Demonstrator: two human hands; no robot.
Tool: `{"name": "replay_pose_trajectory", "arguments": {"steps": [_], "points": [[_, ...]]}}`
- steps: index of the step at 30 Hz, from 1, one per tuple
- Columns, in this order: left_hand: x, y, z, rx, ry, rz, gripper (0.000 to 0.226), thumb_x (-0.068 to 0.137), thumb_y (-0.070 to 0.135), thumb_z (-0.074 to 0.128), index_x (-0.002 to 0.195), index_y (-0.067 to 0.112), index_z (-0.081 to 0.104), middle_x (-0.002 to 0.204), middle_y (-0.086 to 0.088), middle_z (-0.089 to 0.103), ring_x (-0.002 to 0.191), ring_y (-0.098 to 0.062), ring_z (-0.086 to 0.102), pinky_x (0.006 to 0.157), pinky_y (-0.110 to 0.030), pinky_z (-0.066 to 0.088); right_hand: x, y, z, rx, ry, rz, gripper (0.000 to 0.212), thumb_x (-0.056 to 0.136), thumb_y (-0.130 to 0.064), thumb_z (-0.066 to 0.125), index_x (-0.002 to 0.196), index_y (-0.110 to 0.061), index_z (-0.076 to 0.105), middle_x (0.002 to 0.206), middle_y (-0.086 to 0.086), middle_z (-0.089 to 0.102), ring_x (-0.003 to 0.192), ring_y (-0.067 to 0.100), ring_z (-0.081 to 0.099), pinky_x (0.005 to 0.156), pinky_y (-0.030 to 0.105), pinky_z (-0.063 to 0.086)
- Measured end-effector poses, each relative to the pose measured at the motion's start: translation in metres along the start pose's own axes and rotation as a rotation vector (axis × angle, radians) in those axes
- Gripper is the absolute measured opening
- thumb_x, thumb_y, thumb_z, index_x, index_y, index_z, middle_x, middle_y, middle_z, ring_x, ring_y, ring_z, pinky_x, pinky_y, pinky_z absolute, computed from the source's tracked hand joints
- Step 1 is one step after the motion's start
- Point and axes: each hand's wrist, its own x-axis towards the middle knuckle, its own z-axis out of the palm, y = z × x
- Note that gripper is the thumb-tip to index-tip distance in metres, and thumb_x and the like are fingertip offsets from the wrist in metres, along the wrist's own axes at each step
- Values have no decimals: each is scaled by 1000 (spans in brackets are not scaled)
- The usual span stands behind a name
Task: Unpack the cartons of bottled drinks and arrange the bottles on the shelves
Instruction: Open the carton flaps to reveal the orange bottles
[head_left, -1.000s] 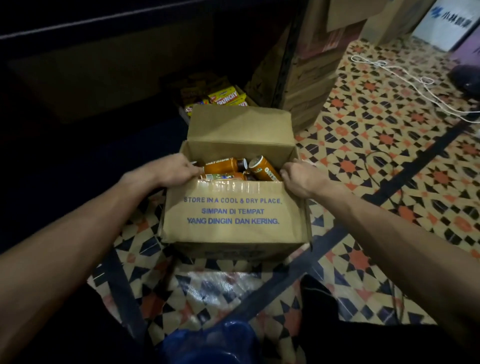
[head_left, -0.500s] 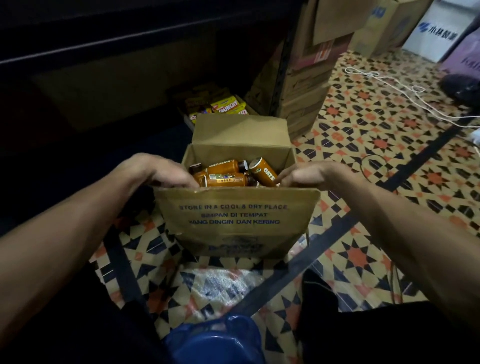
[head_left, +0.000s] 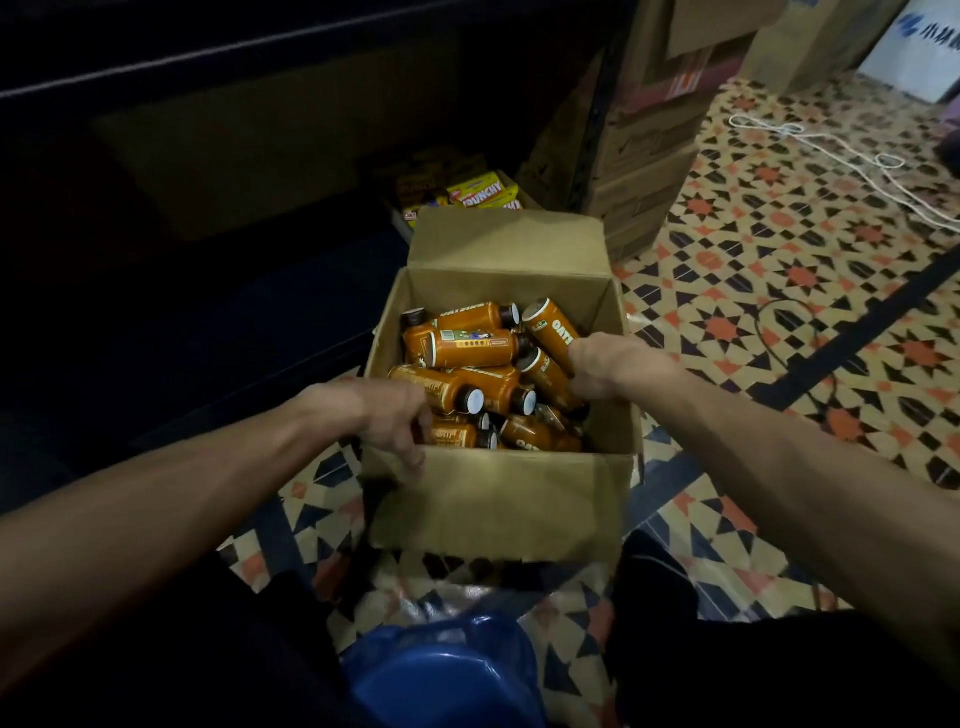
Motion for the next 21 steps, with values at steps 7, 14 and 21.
{"name": "replay_pose_trajectory", "arguments": {"steps": [7, 14, 21], "points": [[5, 7, 6, 152, 116, 103, 20, 85, 35, 72, 101, 30, 61, 103, 10, 56, 96, -8, 54, 85, -27, 50, 8, -20, 10, 42, 36, -111, 32, 99, -36, 61, 124, -17, 57, 95, -2, 58, 94, 18, 60, 86, 34, 52], [21, -9, -23, -224, 412, 24, 19, 94, 34, 62, 112, 29, 59, 115, 8, 63, 105, -9, 62, 89, -30, 53, 22, -39, 45, 104, -3, -165, 64, 100, -48, 55, 151, -17, 33, 135, 9, 59, 123, 29, 60, 102, 45, 51], [44, -11, 9, 273, 469, 126, 73, 91, 40, 64, 152, 29, 25, 149, -6, 34, 132, -23, 41, 111, -43, 38, 37, -51, 37, 311, 28, -131, 53, 93, -38, 69, 139, -18, 49, 132, 7, 62, 123, 28, 60, 108, 46, 48]]}}
